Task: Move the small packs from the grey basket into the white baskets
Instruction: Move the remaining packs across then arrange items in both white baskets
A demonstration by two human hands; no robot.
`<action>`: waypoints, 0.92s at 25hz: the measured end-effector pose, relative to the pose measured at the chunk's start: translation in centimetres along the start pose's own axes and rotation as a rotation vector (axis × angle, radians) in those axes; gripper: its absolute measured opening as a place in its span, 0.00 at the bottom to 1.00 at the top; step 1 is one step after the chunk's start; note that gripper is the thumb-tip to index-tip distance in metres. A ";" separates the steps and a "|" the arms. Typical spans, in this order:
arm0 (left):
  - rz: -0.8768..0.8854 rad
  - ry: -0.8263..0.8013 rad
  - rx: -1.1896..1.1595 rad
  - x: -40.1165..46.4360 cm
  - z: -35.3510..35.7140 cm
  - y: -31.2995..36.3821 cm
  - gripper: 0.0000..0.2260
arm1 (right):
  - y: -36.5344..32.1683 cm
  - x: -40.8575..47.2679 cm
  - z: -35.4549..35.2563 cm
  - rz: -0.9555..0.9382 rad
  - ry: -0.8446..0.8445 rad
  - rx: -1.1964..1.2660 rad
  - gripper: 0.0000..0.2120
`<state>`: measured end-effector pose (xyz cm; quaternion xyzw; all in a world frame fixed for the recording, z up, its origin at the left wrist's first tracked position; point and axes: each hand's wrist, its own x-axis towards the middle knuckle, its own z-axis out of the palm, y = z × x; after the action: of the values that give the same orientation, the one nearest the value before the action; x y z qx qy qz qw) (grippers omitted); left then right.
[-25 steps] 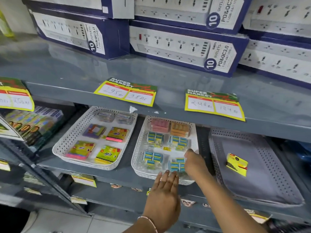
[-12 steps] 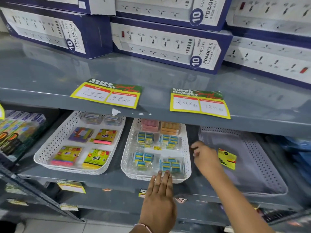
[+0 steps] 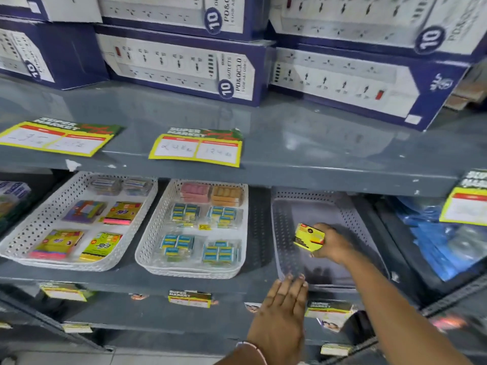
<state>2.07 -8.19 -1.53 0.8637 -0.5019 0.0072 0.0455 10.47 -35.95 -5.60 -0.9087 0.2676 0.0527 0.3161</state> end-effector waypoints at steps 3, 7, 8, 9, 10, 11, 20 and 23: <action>-0.073 -0.071 0.010 0.8 0.3 1.5 0.32 | 1.1 1.1 -0.3 -0.009 -0.039 0.055 0.45; -0.121 -0.080 0.031 0.8 0.4 2.6 0.32 | 1.4 1.8 -0.9 -0.007 0.007 -0.019 0.37; -0.124 -0.081 0.035 0.6 0.4 2.5 0.33 | 1.6 1.8 -0.9 0.007 0.045 0.021 0.31; -0.127 -0.076 0.038 0.5 0.2 2.3 0.33 | 1.7 1.7 -1.0 0.028 0.086 0.108 0.24; -0.138 -0.053 0.046 0.3 0.0 2.0 0.34 | 1.6 1.6 -1.2 0.046 0.128 0.195 0.18; -0.156 -0.015 0.045 0.0 -0.2 1.5 0.34 | 1.4 1.4 -1.4 0.045 0.171 0.258 0.13; -0.518 0.238 -0.062 -9.0 -3.2 -10.2 0.36 | -15.8 -5.4 2.8 -0.431 0.112 0.671 0.11; -0.595 0.246 -0.045 -13.8 -2.7 -16.0 0.35 | -24.2 -6.3 8.0 -0.474 -0.082 0.693 0.12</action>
<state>9.15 11.89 -0.76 0.9640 -0.2181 0.0866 0.1250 18.29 -12.31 2.93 -0.7821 0.0404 -0.0785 0.6169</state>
